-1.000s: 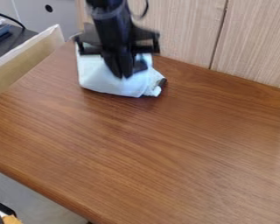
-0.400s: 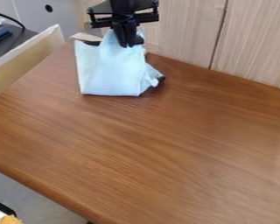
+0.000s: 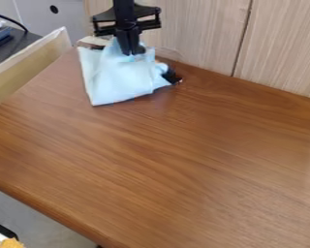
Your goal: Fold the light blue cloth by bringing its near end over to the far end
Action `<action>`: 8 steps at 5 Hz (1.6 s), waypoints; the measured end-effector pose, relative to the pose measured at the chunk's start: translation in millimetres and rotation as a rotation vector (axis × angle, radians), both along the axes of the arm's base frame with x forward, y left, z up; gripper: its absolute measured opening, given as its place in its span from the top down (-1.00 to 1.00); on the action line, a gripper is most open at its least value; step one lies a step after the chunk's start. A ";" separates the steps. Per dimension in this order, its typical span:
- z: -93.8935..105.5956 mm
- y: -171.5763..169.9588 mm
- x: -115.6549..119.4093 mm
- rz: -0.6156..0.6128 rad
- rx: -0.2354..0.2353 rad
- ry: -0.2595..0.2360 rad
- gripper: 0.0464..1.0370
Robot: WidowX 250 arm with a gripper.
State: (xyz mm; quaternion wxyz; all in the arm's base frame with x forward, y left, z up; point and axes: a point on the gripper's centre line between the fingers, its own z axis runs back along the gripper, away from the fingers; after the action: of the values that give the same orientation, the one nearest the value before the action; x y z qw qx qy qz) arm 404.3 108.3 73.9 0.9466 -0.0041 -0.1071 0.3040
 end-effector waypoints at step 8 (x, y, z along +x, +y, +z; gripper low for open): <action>-20.8 25.5 -19.9 0.078 -0.010 0.090 -0.92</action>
State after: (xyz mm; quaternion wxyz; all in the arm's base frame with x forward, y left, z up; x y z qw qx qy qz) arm 384.4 133.8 53.1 0.9379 0.0092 -0.0631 0.3410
